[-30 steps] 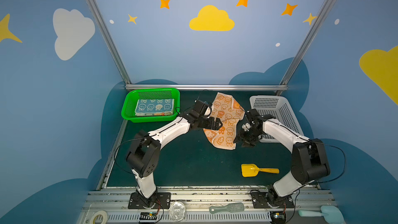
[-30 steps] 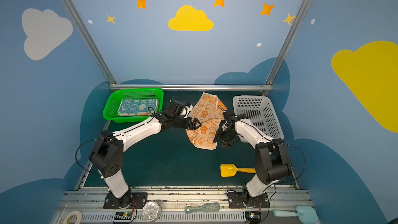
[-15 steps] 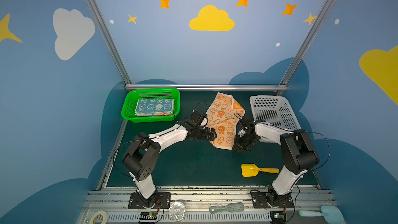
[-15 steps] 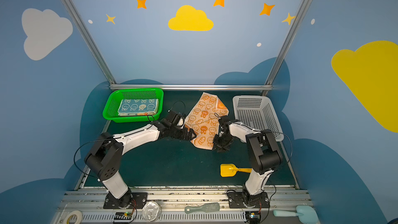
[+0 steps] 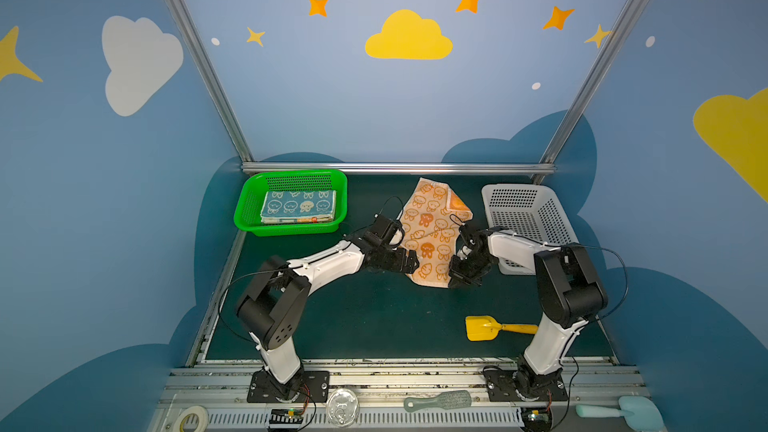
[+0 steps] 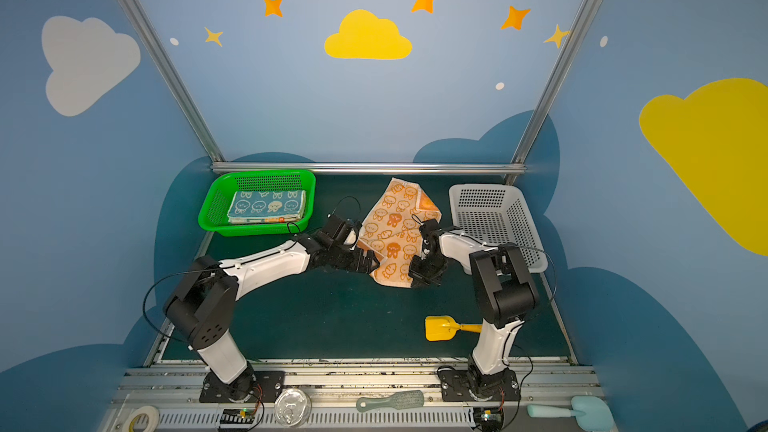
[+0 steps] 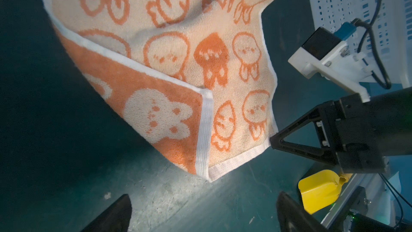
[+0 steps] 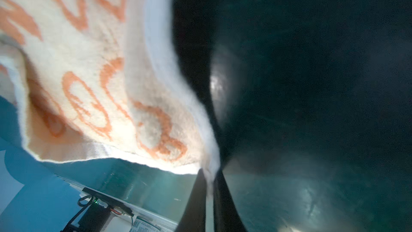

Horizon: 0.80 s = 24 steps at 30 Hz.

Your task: Fold and stack the towels

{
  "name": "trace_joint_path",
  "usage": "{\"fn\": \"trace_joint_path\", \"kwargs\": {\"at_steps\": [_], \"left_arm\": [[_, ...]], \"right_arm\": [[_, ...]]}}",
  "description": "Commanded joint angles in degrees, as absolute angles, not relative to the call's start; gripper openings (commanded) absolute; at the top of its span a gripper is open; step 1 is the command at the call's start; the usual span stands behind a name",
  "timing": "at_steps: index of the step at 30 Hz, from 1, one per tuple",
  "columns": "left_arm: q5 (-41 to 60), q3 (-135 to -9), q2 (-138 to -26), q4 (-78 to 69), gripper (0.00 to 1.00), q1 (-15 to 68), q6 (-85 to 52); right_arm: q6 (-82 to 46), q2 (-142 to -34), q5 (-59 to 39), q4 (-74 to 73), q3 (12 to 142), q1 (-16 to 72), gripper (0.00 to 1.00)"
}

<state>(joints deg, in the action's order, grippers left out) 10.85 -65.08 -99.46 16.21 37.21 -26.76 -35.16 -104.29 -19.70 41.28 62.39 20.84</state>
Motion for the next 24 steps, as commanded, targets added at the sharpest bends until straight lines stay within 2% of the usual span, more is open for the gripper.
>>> {"fn": "trace_joint_path", "kwargs": {"at_steps": [1,3,8,18,24], "left_arm": [[9.87,-66.66,-99.31,17.9,1.0,37.53,-25.16],[9.27,-67.25,-99.65,18.64,1.0,37.66,-24.34],[5.2,-73.24,-102.95,24.17,1.0,39.03,-20.4],[0.38,-97.53,-121.94,39.85,1.0,43.32,-12.86],[-2.4,-102.98,-128.42,39.81,0.99,44.67,-12.01]], "right_arm": [[-33.69,-106.09,-15.83,40.04,64.0,19.98,0.04],[-33.03,-105.75,-15.27,41.12,64.8,19.66,0.0],[-31.5,-102.87,-12.72,44.13,66.13,18.6,0.0],[-30.15,-101.04,-14.06,44.48,64.69,16.11,0.0],[-29.72,-99.81,-14.58,44.08,63.66,15.39,0.0]]}}
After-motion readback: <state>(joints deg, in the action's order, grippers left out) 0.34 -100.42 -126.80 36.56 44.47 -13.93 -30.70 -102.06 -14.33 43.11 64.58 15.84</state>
